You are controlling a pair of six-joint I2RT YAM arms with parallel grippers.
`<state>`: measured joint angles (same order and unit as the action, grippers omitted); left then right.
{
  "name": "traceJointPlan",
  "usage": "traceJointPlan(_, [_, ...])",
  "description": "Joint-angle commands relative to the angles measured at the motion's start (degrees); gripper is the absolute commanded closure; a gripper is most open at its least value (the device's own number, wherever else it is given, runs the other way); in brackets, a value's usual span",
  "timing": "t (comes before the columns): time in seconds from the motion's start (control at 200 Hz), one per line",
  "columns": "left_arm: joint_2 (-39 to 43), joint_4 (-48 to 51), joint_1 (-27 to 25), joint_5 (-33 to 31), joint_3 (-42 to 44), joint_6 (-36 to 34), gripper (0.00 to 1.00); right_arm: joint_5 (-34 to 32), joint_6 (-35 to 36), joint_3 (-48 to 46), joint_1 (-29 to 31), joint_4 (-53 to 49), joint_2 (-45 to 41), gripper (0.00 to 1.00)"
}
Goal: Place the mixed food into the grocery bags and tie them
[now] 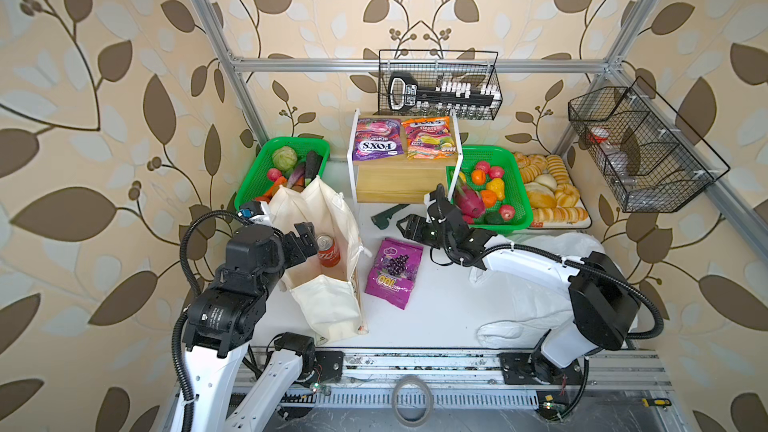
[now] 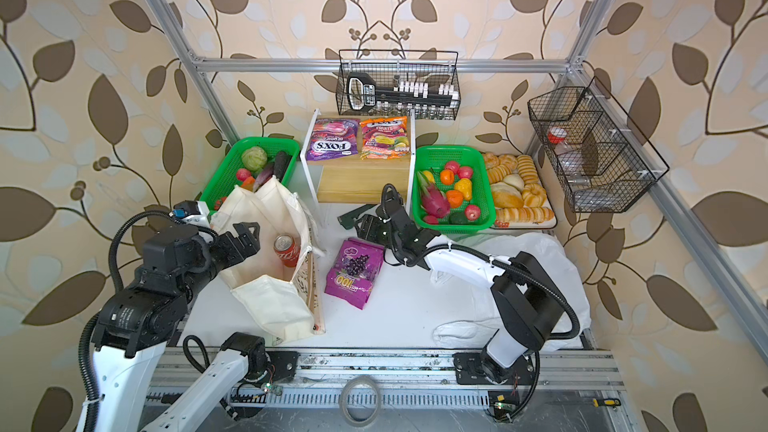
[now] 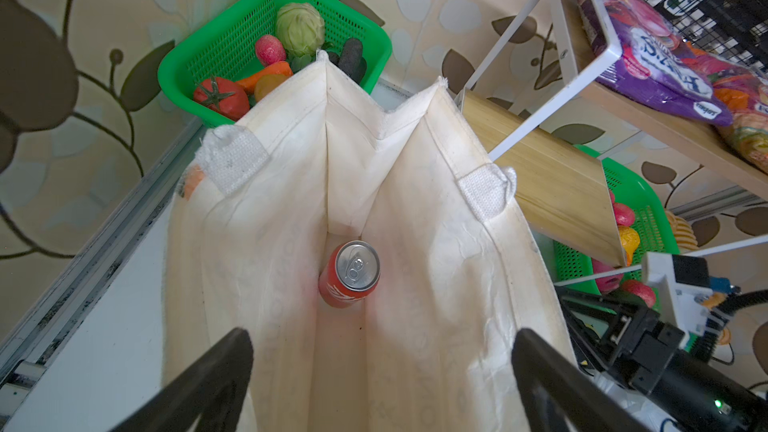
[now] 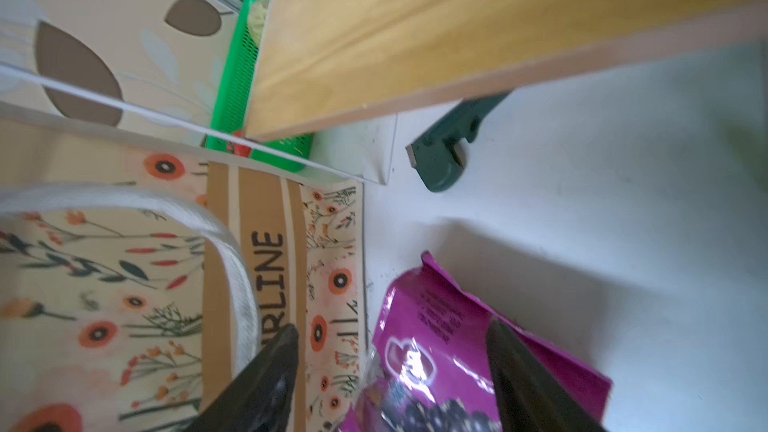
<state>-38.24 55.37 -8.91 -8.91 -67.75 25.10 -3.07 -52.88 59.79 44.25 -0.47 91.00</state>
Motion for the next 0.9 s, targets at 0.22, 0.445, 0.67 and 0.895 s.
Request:
traceJointPlan(0.22, [0.53, 2.55, 0.21, -0.92, -5.35, -0.13, 0.01, -3.96, -9.67, -12.83, 3.97, -5.44, -5.84, 0.1])
traceJointPlan(0.445, [0.89, 3.71, 0.21, 0.04, -7.7, -1.03, 0.01, 5.84, -13.95, -13.82, 6.12, 4.62, 2.15, 0.1])
traceJointPlan(0.67, [2.01, 6.56, 0.21, -1.13, -8.92, -2.05, 0.01, 1.8, -13.58, -15.97, 6.82, 8.31, 2.79, 0.58])
traceJointPlan(0.895, [3.41, 7.3, 0.21, -3.37, -8.47, -2.25, 0.01, -3.61, -5.56, -17.67, 7.16, 3.06, -7.94, 1.0])
